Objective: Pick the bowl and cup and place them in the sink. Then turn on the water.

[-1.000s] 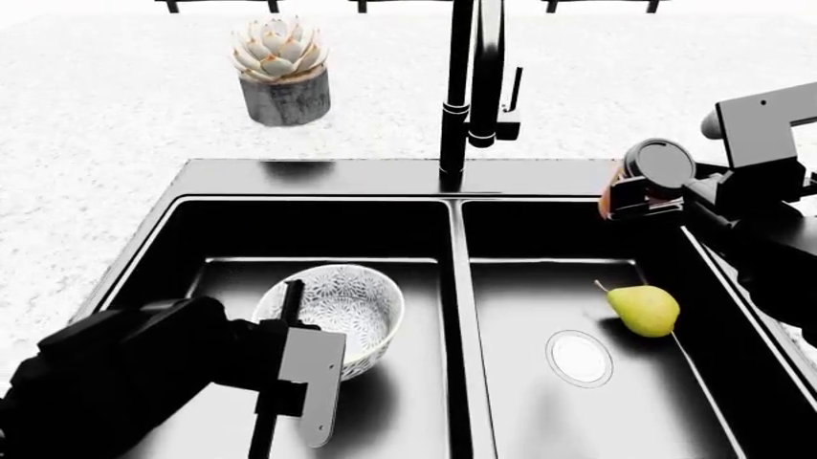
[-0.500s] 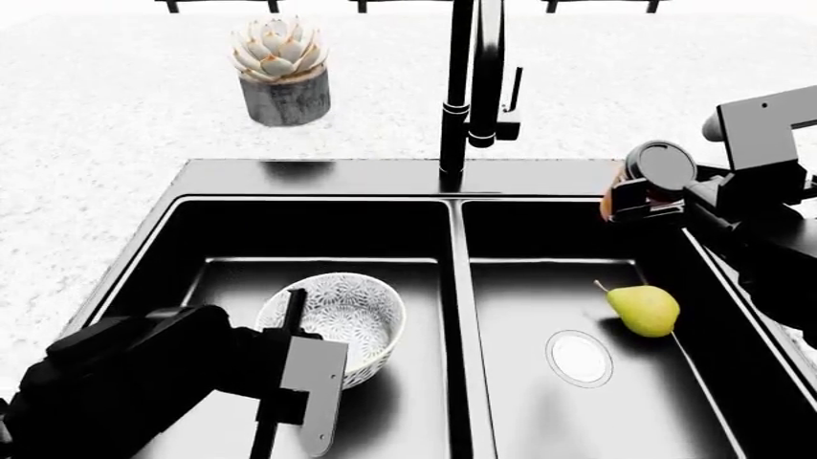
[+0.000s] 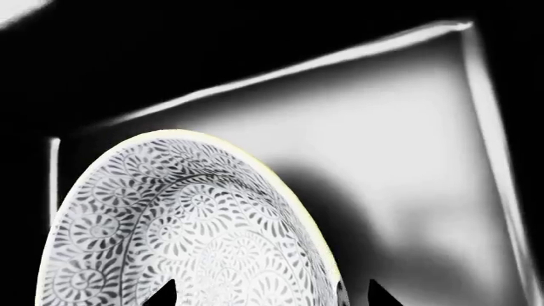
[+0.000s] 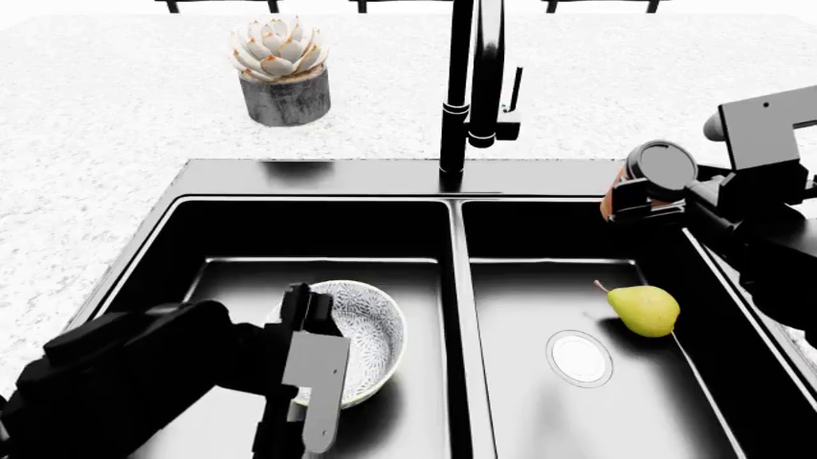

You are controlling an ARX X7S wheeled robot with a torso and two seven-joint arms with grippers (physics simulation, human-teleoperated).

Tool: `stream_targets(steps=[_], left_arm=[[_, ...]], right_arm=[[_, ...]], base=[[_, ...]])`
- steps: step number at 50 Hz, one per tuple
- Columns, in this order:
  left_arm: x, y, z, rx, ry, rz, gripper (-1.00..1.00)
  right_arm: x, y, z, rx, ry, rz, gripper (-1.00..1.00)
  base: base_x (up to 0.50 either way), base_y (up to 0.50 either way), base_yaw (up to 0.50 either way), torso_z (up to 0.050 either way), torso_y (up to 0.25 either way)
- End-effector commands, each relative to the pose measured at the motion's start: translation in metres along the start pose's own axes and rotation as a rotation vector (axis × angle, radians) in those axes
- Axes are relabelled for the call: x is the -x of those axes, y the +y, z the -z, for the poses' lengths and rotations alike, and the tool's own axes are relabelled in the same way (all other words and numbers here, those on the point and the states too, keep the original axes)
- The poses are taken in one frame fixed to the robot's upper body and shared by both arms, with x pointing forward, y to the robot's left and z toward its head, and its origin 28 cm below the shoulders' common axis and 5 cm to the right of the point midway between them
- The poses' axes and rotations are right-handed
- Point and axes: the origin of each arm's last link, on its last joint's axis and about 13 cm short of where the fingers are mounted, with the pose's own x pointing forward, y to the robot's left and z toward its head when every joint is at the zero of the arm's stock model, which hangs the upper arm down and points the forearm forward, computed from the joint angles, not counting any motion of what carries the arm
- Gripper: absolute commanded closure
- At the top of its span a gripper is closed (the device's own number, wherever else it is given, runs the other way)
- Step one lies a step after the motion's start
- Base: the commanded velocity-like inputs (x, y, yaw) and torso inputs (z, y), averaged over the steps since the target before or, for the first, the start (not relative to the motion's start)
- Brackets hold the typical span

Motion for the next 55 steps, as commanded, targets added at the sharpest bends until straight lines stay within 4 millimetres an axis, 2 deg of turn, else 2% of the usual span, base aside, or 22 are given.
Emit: stream_targets(steps=[1, 11, 25, 43, 55], left_arm=[[0.008, 0.001, -0.008, 0.01, -0.05, -0.016, -1.0], [0.021, 0.013, -0.018, 0.02, -0.133, -0.081, -1.0], [0.047, 0.036, -0.029, 0.129, -0.334, -0.246, -1.0], [0.067, 0.052, -0.015, 0.291, -0.436, -0.531, -1.0], [0.073, 0.059, 0.001, 0.395, -0.407, -0.766, -1.0]], right_arm=[[0.002, -0.003, -0.004, 0.01, -0.02, 0.016, 1.0], [0.002, -0.002, -0.005, 0.011, -0.022, 0.016, 1.0], [0.002, 0.0, -0.005, 0.012, -0.023, 0.017, 1.0], [-0.009, 0.009, -0.004, -0.005, -0.025, -0.014, 1.0], [-0.026, 0.023, 0.003, -0.022, -0.001, -0.062, 1.0]], base=[[0.0, 0.0, 0.0, 0.0, 0.0], [0.0, 0.0, 0.0, 0.0, 0.001], [0.0, 0.0, 0.0, 0.0, 0.0], [0.0, 0.0, 0.0, 0.0, 0.001], [0.0, 0.0, 0.0, 0.001, 0.0]])
